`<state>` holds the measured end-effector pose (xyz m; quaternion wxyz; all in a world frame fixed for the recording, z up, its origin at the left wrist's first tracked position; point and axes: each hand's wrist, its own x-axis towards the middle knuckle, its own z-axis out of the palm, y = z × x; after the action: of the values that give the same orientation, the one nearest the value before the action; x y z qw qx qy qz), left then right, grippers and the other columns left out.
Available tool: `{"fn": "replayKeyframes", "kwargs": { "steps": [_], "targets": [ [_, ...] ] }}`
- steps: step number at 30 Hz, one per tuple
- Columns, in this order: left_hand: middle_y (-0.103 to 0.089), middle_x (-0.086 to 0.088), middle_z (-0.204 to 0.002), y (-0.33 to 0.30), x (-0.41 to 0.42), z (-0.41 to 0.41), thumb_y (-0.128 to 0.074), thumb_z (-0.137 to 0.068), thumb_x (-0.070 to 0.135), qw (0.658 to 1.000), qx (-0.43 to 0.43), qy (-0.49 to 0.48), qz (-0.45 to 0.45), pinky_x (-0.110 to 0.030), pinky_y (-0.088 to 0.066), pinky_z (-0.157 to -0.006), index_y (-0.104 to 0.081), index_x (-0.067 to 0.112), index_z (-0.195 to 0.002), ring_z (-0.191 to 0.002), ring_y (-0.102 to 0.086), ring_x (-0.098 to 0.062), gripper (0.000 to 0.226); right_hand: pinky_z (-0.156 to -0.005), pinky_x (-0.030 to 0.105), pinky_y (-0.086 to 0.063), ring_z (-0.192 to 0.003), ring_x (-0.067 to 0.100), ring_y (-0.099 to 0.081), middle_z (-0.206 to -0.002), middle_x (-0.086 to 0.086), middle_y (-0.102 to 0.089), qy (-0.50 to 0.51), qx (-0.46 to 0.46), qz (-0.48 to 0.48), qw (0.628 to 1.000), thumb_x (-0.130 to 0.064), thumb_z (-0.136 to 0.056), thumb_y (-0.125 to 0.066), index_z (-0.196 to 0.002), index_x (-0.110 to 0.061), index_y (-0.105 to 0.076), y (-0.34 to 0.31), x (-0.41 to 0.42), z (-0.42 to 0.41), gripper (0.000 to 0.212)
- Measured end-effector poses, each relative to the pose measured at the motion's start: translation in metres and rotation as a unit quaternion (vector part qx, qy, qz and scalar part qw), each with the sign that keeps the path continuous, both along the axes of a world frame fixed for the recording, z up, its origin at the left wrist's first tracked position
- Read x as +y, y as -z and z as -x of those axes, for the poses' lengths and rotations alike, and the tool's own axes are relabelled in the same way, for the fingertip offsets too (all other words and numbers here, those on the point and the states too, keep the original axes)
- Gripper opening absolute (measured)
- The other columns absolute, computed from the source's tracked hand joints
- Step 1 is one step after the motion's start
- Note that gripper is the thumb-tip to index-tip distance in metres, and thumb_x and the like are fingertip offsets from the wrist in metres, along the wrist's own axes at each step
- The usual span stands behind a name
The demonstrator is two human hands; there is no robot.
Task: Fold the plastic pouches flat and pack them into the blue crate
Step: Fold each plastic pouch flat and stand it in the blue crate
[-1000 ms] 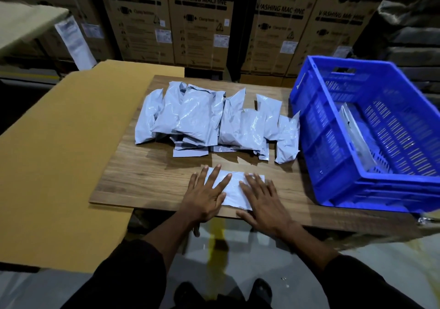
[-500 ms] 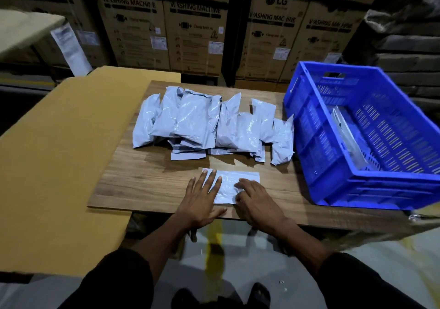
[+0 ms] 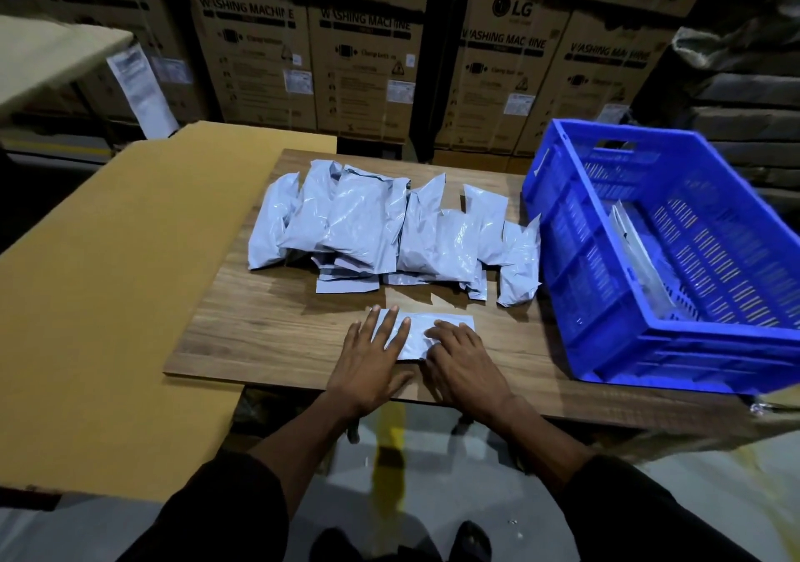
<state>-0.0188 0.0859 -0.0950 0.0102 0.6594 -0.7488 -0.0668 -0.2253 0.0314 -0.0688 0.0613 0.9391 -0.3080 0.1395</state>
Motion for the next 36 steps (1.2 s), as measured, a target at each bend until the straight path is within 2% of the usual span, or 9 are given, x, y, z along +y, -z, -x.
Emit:
{"fn": "replayKeyframes", "kwargs": {
  "steps": [2, 5, 10, 13, 17, 20, 24, 28, 36],
  "targets": [
    [-0.045, -0.016, -0.155, -0.003, -0.006, -0.002, -0.076, -0.080, 0.025, 1.000, 0.008, 0.018, 0.018, -0.052, -0.051, -0.098, -0.050, 0.016, -0.148, -0.137, -0.048, -0.044, 0.073, -0.105, 0.052, -0.043, -0.129, 0.037, -0.052, -0.132, 0.011, -0.060, -0.026, -0.019, -0.002, 0.999, -0.028, -0.099, -0.047, -0.096, -0.013, -0.063, -0.004, 0.002, 0.003, 0.022],
    [-0.051, -0.020, -0.150, -0.011, -0.013, -0.007, -0.071, -0.071, -0.004, 0.997, 0.060, 0.035, 0.035, -0.052, -0.054, -0.093, -0.055, 0.017, -0.145, -0.131, -0.053, -0.048, 0.078, -0.114, 0.061, -0.028, -0.145, 0.039, -0.033, -0.153, -0.002, -0.045, -0.098, 0.050, 0.017, 0.994, -0.026, -0.095, -0.056, -0.130, -0.022, -0.056, -0.008, 0.010, 0.013, 0.035],
    [-0.026, -0.011, -0.166, -0.034, -0.024, -0.013, -0.048, -0.093, -0.001, 0.995, 0.065, 0.062, 0.041, -0.048, -0.039, -0.112, -0.034, 0.032, -0.158, -0.151, -0.027, -0.035, 0.074, -0.103, 0.072, -0.036, -0.141, 0.042, -0.039, -0.141, -0.006, -0.059, -0.165, 0.158, 0.088, 0.969, -0.023, -0.093, -0.045, -0.120, -0.028, -0.066, -0.016, 0.004, 0.017, 0.035],
    [-0.022, -0.008, -0.168, -0.040, -0.033, -0.018, -0.049, -0.093, -0.001, 0.991, 0.089, 0.087, 0.043, -0.048, -0.041, -0.111, -0.034, 0.035, -0.157, -0.149, -0.028, -0.033, 0.075, -0.075, 0.049, -0.059, -0.124, 0.035, -0.060, -0.113, 0.002, -0.073, -0.138, 0.157, 0.057, 0.976, -0.023, -0.094, -0.042, -0.098, -0.022, -0.073, -0.030, -0.014, 0.010, 0.031],
    [-0.006, -0.003, -0.171, -0.035, -0.034, -0.015, -0.056, -0.102, 0.019, 0.956, 0.264, -0.043, 0.120, -0.048, -0.051, -0.097, -0.014, 0.037, -0.162, -0.139, -0.044, -0.035, 0.076, -0.049, 0.031, -0.052, -0.092, 0.027, -0.071, -0.112, 0.004, -0.071, -0.126, 0.159, 0.006, 0.979, -0.025, -0.092, -0.047, -0.113, -0.025, -0.071, -0.072, -0.032, 0.006, 0.032],
    [-0.005, -0.012, -0.170, -0.025, -0.023, 0.010, -0.043, -0.106, 0.041, 0.930, 0.297, -0.153, 0.152, -0.049, -0.040, -0.111, -0.009, 0.016, -0.164, -0.151, -0.027, -0.034, 0.072, -0.055, 0.039, -0.055, -0.080, 0.033, -0.072, -0.121, 0.006, -0.070, -0.074, 0.051, -0.055, 0.994, -0.013, -0.088, -0.062, -0.120, -0.016, -0.068, -0.098, -0.039, 0.014, 0.033],
    [-0.017, -0.013, -0.168, -0.002, -0.016, 0.048, -0.023, -0.098, 0.051, 0.984, 0.150, -0.074, 0.059, -0.052, -0.026, -0.119, -0.029, 0.014, -0.158, -0.151, -0.024, -0.035, 0.071, -0.079, 0.043, -0.060, -0.096, 0.027, -0.073, -0.123, 0.004, -0.071, 0.010, -0.150, -0.087, 0.985, -0.010, -0.085, -0.063, -0.125, -0.013, -0.068, -0.133, -0.065, 0.044, 0.040],
    [-0.010, -0.011, -0.170, 0.000, -0.032, 0.088, -0.036, -0.104, 0.046, 0.996, 0.080, -0.030, 0.020, -0.052, -0.013, -0.123, -0.023, 0.017, -0.159, -0.155, -0.010, -0.032, 0.064, -0.092, 0.023, -0.051, -0.099, 0.016, -0.070, -0.117, 0.011, -0.072, 0.059, -0.255, -0.036, 0.964, -0.001, -0.085, -0.063, -0.117, -0.003, -0.072, -0.187, -0.095, 0.086, 0.033],
    [-0.057, -0.014, -0.135, -0.002, -0.061, 0.147, -0.043, -0.089, 0.047, 0.996, 0.061, 0.015, 0.060, -0.053, -0.045, -0.100, -0.060, 0.012, -0.132, -0.117, -0.048, -0.034, 0.058, -0.095, 0.031, -0.053, -0.098, 0.016, -0.069, -0.114, 0.010, -0.073, 0.191, -0.256, 0.032, 0.947, 0.002, -0.085, -0.062, -0.117, -0.006, -0.073, -0.240, -0.154, 0.210, 0.034]
  ]
}}
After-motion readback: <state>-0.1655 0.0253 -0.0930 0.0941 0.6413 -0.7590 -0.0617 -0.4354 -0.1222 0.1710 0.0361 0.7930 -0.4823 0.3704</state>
